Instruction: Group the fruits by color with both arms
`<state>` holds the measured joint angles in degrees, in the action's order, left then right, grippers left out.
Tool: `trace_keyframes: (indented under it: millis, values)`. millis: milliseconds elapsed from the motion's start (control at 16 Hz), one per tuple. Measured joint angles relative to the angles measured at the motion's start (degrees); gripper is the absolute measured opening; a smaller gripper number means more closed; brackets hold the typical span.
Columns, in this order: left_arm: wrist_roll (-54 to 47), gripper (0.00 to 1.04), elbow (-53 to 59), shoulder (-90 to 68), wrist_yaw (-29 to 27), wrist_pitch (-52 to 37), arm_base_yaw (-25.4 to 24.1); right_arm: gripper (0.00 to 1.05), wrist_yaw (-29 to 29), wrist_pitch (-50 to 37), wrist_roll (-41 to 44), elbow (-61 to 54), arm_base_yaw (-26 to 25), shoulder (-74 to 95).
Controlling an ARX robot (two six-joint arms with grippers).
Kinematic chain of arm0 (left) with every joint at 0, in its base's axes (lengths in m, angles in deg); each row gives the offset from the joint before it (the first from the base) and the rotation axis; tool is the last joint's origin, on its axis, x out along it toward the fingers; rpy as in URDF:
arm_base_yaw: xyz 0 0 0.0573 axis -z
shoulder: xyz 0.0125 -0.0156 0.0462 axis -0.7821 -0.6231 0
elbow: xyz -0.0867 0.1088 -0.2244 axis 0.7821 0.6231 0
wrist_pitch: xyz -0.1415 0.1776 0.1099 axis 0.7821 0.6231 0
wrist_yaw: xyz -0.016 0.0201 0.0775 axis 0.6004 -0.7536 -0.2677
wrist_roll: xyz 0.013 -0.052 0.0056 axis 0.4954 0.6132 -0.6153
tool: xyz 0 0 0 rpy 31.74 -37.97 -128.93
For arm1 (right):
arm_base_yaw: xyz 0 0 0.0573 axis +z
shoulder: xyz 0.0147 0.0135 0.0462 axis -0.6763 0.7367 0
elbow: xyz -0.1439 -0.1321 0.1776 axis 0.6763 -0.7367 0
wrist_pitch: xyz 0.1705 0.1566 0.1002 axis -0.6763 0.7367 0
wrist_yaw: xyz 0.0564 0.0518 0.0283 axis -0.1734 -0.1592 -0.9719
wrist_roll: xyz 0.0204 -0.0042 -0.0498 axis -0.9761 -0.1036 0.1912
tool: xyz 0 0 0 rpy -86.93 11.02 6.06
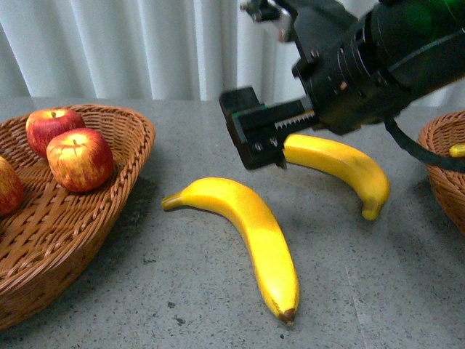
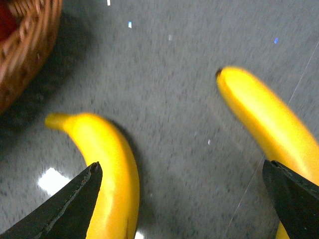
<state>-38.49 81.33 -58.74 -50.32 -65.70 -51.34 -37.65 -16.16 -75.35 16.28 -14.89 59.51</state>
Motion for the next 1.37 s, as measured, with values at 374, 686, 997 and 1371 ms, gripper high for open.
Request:
trace_keyframes:
  millis: [374,686,997,1371]
  values:
    - [0.0,0.98,0.0,0.0,0.0,0.0,0.0,0.98,-2.4,3.9,1.0,-6.4,3.1,-4.3]
    - [0.0,0.98,0.0,0.0,0.0,0.0,0.0,0.98,-0.6,2.4,1.5,-6.8,5.0,-2.6]
    - [0.0,0.98,0.0,0.0,0.0,0.0,0.0,0.98,0.9,1.4,1.6,-6.8,6.9,0.6]
    - [0.0,0.98,0.0,0.0,0.0,0.0,0.0,0.88,1.6,0.6,2.1,-7.3,8.1,2.2]
